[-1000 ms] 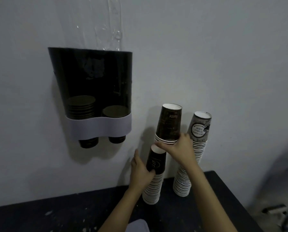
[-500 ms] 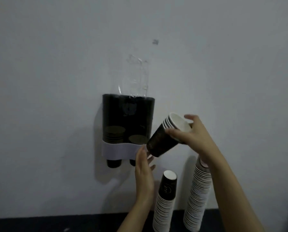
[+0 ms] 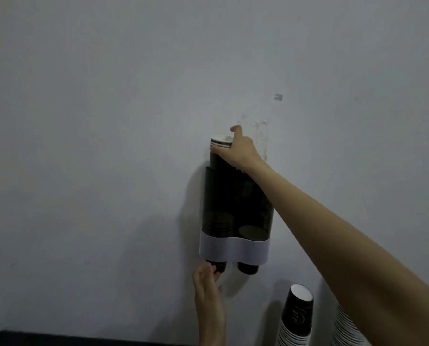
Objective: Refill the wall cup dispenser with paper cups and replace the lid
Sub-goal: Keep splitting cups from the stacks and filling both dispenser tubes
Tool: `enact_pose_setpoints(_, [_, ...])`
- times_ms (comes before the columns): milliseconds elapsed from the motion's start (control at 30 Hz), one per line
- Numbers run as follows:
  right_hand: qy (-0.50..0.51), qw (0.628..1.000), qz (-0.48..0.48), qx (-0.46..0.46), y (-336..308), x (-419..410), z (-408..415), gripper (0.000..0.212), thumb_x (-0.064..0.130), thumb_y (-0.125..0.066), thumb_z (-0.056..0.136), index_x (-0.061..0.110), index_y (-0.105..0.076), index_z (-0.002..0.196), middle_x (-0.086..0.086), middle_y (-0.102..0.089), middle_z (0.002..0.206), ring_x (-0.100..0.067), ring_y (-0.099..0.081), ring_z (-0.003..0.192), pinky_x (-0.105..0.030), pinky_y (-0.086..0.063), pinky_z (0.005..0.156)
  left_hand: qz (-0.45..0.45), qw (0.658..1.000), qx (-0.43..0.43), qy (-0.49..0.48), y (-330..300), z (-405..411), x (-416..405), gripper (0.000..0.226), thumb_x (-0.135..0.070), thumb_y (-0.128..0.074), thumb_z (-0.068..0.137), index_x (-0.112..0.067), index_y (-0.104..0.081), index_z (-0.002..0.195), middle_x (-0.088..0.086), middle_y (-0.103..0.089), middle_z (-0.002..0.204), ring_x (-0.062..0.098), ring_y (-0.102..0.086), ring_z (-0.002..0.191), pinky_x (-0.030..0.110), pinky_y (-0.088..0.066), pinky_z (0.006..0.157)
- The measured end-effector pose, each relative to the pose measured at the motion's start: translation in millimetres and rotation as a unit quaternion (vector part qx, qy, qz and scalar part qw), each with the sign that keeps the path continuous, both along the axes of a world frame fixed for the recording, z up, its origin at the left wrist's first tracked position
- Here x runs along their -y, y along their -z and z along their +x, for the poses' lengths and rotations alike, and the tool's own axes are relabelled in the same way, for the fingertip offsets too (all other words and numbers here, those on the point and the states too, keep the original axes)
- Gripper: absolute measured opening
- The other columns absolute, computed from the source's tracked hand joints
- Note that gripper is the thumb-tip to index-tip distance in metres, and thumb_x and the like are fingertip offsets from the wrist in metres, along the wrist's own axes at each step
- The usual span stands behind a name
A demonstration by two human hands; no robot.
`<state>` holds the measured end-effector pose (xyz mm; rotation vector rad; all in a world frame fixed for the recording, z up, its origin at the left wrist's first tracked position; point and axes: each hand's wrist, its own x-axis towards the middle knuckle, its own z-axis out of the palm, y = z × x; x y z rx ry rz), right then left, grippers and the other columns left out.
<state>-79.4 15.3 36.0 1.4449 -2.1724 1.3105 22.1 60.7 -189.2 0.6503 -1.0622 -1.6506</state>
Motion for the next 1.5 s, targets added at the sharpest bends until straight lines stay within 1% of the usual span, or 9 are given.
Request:
enact_pose_setpoints(233, [0.08,0.971,0.193,-0.115,32,13,-11,0.065,0.054,-0.031,0.091,0.0,-0.052,0.122,-0.025,-0.054,0.126,-0.039,-0.038,0.123,-0.042,-0.033,0.099,0.009,1.0,-0.006,-0.014,13,1,6,0.015,-0.017,-0.03,0.098,-0.013,-0.042,0.106,0.011,-0.05,0.109,0.024,-0.049,0.102,0.037,-0.037,0.093])
enact_pose_setpoints(400, [0.052,0.964,0.245,-0.089,19,7,-10,0.062,0.054,-0.031,0.091,0.012,-0.035,0.137,-0.023,-0.042,0.14,-0.036,-0.027,0.135,-0.045,-0.029,0.105,-0.002,1.0,0.003,0.002,15,-5,3,0.019,-0.018,-0.03,0.098,-0.011,-0.042,0.111,0.011,-0.05,0.112,0.024,-0.049,0.102,0.036,-0.038,0.092])
enact_pose_setpoints(500, [0.052,0.949,0.293,-0.099,13,9,-11,0.063,0.058,-0.027,0.089,0.019,-0.035,0.138,-0.019,-0.037,0.145,-0.036,-0.023,0.137,-0.048,-0.025,0.106,-0.007,1.0,-0.001,0.007,14,-7,1,0.018,-0.019,-0.031,0.098,-0.014,-0.042,0.111,0.011,-0.051,0.112,0.024,-0.05,0.102,0.037,-0.038,0.093])
enact_pose_setpoints(767, [0.01,0.955,0.27,-0.119,20,8,-14,0.054,0.051,-0.027,0.094,0.01,-0.054,0.118,-0.019,-0.052,0.13,-0.035,-0.043,0.121,-0.038,-0.033,0.098,-0.02,0.999,0.024,0.024,15,-11,-1,0.018,-0.026,-0.03,0.098,-0.02,-0.041,0.11,0.008,-0.051,0.114,0.023,-0.051,0.105,0.037,-0.039,0.097])
enact_pose_setpoints(933, [0.0,0.954,0.284,-0.096,17,7,-15,0.044,0.039,-0.032,0.096,0.008,-0.046,0.124,-0.02,-0.049,0.133,-0.032,-0.046,0.118,-0.034,-0.033,0.088,-0.024,0.998,0.036,0.039,13,-13,-6,0.018,-0.025,-0.03,0.098,-0.022,-0.038,0.113,0.006,-0.049,0.115,0.021,-0.049,0.107,0.041,-0.037,0.104])
enact_pose_setpoints(1033, [0.034,0.947,0.306,-0.096,8,8,-13,0.037,0.027,-0.039,0.095,0.0,-0.05,0.119,-0.02,-0.051,0.131,-0.032,-0.049,0.112,-0.028,-0.033,0.081,-0.025,0.998,0.035,0.045,13,-16,-10,0.017,-0.024,-0.03,0.098,-0.023,-0.039,0.113,0.005,-0.05,0.113,0.021,-0.049,0.107,0.037,-0.038,0.099])
enact_pose_setpoints(1133, [0.074,0.943,0.299,-0.123,1,12,-13,0.021,0.009,-0.042,0.091,-0.003,-0.056,0.1,-0.021,-0.053,0.129,-0.034,-0.052,0.109,-0.033,-0.039,0.081,-0.016,0.999,0.027,0.044,14,-19,-12,0.016,-0.021,-0.03,0.098,-0.021,-0.041,0.11,0.004,-0.052,0.106,0.021,-0.05,0.102,0.034,-0.038,0.09])
enact_pose_setpoints(1267, [0.101,0.94,0.287,-0.157,1,21,-19,0.032,0.004,-0.046,0.088,0.0,-0.055,0.118,-0.019,-0.053,0.129,-0.033,-0.053,0.116,-0.035,-0.045,0.089,0.0,0.998,0.024,0.056,13,-18,-13,0.017,-0.022,-0.03,0.098,-0.021,-0.041,0.111,-0.001,-0.052,0.099,0.021,-0.05,0.102,0.032,-0.036,0.089])
enact_pose_setpoints(1500, [0.099,0.943,0.285,-0.139,3,33,-35,0.032,0.008,-0.046,0.087,0.0,-0.055,0.116,-0.019,-0.055,0.128,-0.034,-0.053,0.117,-0.036,-0.045,0.091,-0.025,0.998,0.031,0.053,18,-14,-11,0.02,-0.025,-0.029,0.098,-0.023,-0.04,0.114,-0.011,-0.052,0.096,0.019,-0.05,0.103,0.031,-0.038,0.091])
